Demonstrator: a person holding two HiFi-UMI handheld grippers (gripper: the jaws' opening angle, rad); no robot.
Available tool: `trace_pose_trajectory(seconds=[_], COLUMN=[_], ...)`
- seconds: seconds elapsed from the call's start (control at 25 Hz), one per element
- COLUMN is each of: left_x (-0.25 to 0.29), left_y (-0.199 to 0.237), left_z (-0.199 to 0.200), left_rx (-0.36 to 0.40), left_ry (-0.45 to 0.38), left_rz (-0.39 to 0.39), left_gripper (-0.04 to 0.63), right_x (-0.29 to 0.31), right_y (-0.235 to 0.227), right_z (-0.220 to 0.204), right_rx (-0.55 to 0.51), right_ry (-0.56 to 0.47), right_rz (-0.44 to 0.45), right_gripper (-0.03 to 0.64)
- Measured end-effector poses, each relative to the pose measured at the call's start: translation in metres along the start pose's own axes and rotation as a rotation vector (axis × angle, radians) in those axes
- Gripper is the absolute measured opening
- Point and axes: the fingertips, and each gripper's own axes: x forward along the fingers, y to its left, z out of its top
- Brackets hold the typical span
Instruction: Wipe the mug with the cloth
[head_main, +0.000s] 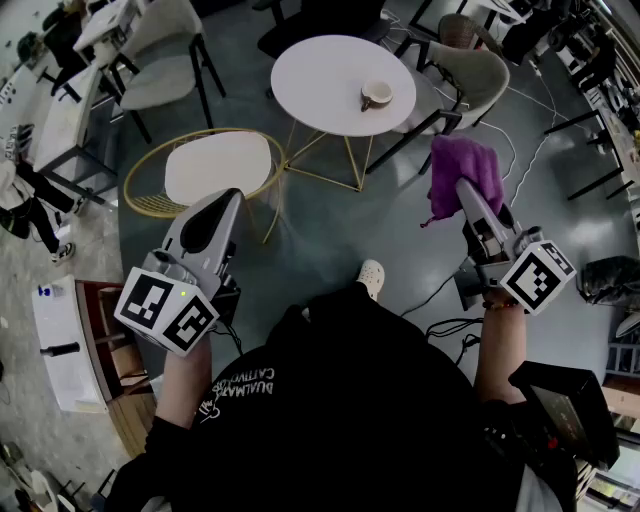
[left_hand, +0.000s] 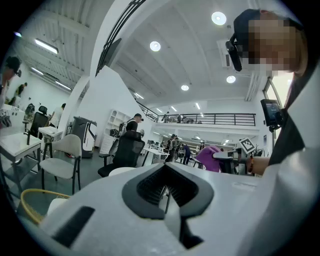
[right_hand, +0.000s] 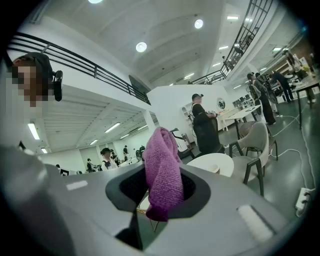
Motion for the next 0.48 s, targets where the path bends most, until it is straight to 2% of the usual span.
trace_pose_trajectory(seconds=[0.2,0.48], left_x=[0.008,0.017], left_y=[0.0,-0.007], left_z=[0.005,0.014], left_rx=[0.008,0.035], left_ry=[-0.011,-0.025], left_rz=[-0.013,-0.045], left_gripper=[0.005,0.005], right_x=[0.002,-0.006], right_y=[0.002,0.0], right_z=[0.001,0.007], right_rx=[-0.033,-0.027], right_ry=[0.004,-0.038], right_rz=[0.005,-0.009], right_gripper=[0.101,0.101])
